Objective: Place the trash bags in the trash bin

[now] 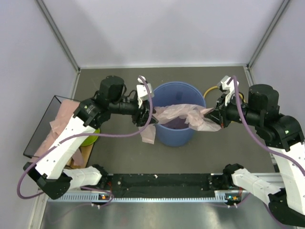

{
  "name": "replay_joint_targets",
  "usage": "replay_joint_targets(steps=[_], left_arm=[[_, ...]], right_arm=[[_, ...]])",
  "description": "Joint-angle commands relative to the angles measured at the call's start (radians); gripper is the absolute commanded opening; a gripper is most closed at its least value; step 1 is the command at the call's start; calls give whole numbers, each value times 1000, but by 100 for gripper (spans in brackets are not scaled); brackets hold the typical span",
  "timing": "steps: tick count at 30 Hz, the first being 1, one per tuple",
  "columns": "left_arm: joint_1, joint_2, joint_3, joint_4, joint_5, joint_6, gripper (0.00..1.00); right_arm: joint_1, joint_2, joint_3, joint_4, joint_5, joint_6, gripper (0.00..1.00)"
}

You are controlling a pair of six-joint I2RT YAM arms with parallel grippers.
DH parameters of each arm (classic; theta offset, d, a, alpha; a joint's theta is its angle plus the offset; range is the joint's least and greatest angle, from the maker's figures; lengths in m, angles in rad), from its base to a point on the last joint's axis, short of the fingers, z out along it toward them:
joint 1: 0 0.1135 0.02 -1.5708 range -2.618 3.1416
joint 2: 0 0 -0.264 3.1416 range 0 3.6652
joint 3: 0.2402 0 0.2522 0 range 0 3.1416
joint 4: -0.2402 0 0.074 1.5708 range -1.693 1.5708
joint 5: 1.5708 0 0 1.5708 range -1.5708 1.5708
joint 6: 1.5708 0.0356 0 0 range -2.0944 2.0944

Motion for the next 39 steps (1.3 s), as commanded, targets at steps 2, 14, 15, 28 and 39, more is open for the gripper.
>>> replay_joint_targets(steps=[2, 14, 15, 28, 39], left_arm=[[13, 32, 120, 72, 64, -21, 61], [11, 170, 204, -9, 129, 45, 64], [11, 184, 212, -21, 135, 56, 49], [261, 425, 477, 57, 123, -85, 0], [293, 702, 706, -29, -40, -61, 0]], right_arm=[[-10, -7, 55, 6, -41, -53, 0], [-11, 29, 100, 17, -27, -50, 0], [-10, 29, 100, 20, -27, -53, 0], [-129, 159, 58, 139, 228, -104, 0], [-252, 457, 167, 172, 131, -93, 0]])
